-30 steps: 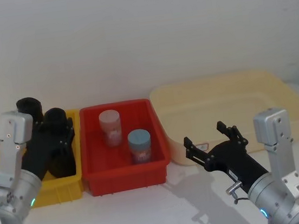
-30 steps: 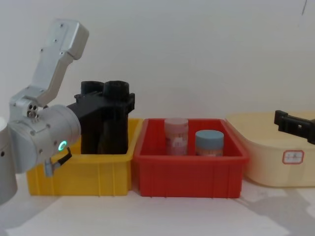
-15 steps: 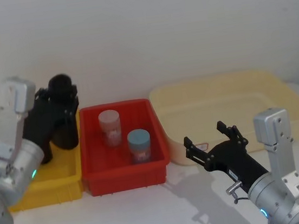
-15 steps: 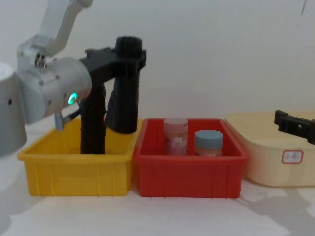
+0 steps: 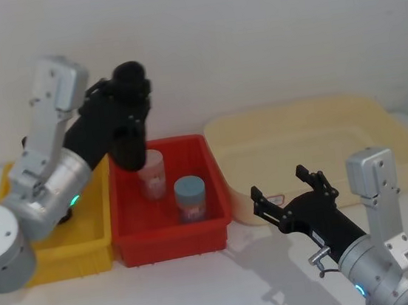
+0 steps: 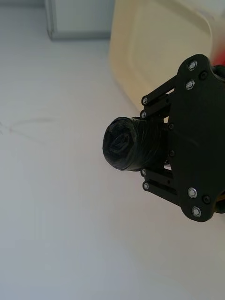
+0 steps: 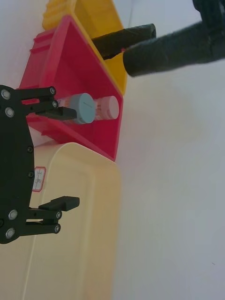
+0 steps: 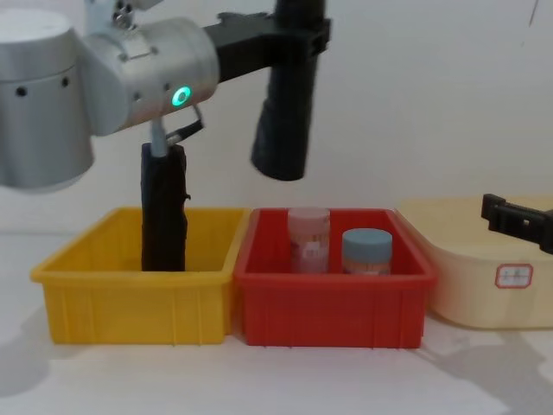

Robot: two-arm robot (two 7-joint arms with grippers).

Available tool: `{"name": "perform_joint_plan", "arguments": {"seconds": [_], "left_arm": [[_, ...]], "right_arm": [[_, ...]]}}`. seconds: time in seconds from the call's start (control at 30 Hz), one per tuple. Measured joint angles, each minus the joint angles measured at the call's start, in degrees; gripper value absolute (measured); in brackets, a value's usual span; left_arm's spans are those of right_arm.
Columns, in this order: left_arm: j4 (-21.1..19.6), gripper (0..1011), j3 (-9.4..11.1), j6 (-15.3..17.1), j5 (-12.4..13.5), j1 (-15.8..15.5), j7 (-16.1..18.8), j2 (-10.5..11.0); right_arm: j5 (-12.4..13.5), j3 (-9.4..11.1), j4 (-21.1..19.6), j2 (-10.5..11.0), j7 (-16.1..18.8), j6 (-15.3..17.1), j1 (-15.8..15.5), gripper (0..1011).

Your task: Pick up the garbage bag with the one hand and transfer it to the other hand.

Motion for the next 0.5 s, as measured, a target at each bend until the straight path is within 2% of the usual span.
{"name": "perform_joint_plan", "arguments": {"seconds": [0.27, 0.5], "left_arm": [[2.31, 377, 2.55, 0.69, -1.41, -2.73, -4.02, -2.84], [6.05, 377, 4.67, 0.79, -3.31, -4.93, -7.67, -5.78]], "right_arm": [[0.00, 0.00, 0.00, 0.00, 0.00, 0.00, 0.00, 1000], [0.00, 0.00, 0.00, 0.00, 0.00, 0.00, 0.00, 1000]]}}
